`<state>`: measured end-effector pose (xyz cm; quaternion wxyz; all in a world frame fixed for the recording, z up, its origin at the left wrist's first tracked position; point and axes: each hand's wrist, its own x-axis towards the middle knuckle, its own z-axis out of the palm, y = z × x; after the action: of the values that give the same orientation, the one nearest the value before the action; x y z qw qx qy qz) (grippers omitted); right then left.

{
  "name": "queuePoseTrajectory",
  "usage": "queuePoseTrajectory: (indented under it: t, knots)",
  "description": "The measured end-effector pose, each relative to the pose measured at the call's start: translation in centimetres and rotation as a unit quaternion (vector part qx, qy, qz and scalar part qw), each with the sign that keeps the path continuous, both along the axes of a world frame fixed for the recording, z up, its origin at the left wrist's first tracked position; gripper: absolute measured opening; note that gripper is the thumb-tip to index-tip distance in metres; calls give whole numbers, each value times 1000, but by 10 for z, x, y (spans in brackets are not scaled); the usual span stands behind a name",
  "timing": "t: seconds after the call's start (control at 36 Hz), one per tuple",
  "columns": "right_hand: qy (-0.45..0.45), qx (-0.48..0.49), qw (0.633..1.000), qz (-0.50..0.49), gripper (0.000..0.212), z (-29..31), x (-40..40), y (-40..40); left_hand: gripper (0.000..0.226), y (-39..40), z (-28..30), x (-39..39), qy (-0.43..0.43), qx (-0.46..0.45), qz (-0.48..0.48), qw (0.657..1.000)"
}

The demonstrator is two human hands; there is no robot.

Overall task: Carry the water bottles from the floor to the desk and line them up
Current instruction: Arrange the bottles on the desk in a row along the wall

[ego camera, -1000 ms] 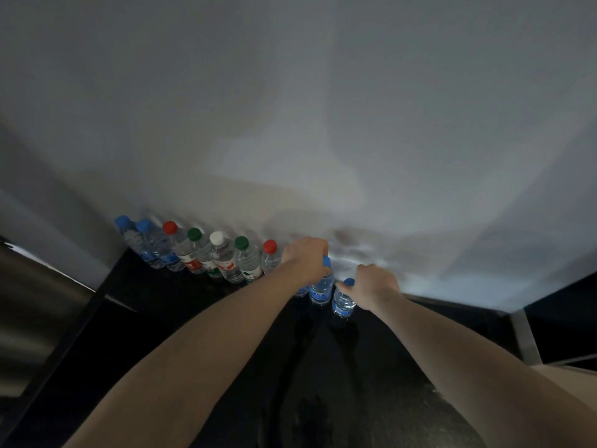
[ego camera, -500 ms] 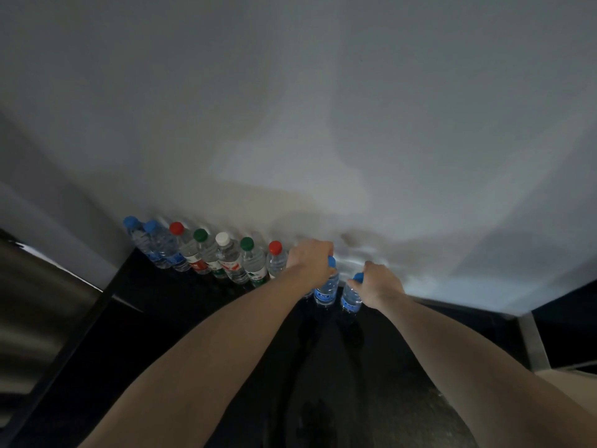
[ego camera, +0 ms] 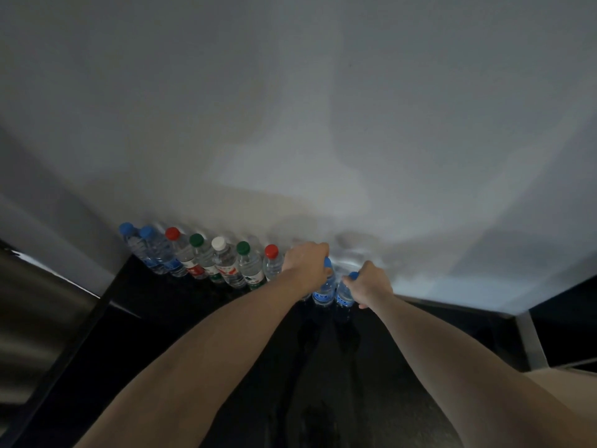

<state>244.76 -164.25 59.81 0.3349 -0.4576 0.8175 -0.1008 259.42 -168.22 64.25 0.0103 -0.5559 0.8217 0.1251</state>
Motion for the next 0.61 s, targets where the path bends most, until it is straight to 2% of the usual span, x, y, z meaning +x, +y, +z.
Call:
queuePoseTrajectory:
  t: [0.19, 0.39, 0.61]
  knots:
    - [22, 7, 999, 43, 50, 4, -1, 1, 35, 0, 4, -3, -34, 5, -12, 999]
    - [92, 8, 988, 121, 44, 11, -7, 3, 41, 1, 2, -3, -50, 7, -19, 999]
    - [104, 2, 985, 140, 44, 10, -10, 12, 52, 12, 7, 6, -33, 9, 5, 999]
